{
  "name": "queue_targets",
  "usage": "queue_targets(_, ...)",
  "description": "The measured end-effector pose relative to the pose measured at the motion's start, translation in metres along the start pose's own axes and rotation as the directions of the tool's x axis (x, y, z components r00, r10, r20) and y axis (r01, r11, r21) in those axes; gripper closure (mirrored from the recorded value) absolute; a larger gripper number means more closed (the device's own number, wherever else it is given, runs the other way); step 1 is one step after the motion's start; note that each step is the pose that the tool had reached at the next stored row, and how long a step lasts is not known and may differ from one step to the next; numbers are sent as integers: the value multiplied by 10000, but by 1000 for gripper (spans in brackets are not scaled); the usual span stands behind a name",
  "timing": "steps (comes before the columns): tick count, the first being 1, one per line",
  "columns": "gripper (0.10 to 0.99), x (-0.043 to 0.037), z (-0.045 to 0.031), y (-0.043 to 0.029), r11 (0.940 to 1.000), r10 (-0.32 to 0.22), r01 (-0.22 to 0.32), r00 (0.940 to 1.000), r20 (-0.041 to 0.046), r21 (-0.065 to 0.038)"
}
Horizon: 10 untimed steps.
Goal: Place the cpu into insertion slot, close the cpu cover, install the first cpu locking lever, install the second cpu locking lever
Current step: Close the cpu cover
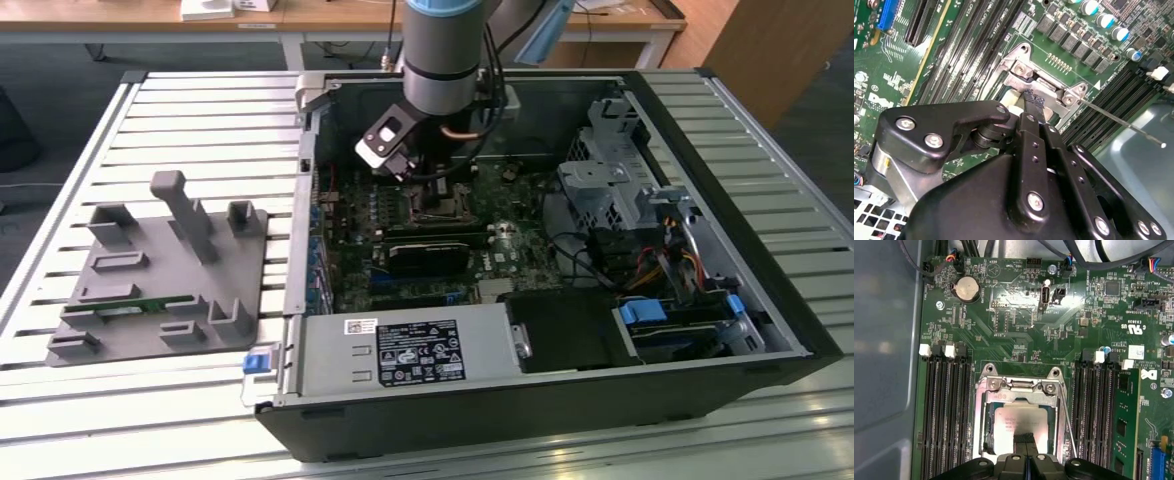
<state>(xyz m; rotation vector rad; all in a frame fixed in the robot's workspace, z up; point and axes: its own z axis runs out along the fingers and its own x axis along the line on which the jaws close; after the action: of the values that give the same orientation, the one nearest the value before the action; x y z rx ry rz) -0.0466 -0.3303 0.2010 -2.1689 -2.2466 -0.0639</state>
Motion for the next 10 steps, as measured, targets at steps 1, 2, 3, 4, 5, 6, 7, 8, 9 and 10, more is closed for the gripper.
queue_targets(1,980,0,0,5,10000,0,0,10000,0,0)
queue_targets(2,980,0,0,7,10000,0,0,10000,0,-1)
queue_targets(3,980,0,0,7,10000,0,0,10000,-1,-1)
queue_targets(4,980,1,-2,7,10000,1,-1,10000,-1,-1)
queue_targets(5,980,1,-5,8,10000,1,-1,10000,0,-1)
queue_targets(6,980,0,-11,8,10000,0,0,10000,0,-1)
queue_targets(7,980,1,-24,8,10000,0,0,10000,0,-1)
queue_targets(8,980,2,-37,8,10000,0,0,10000,0,-1)
queue_targets(9,980,2,-50,8,10000,0,0,10000,0,0)
queue_targets(10,980,3,-63,9,10000,0,0,10000,-1,-1)
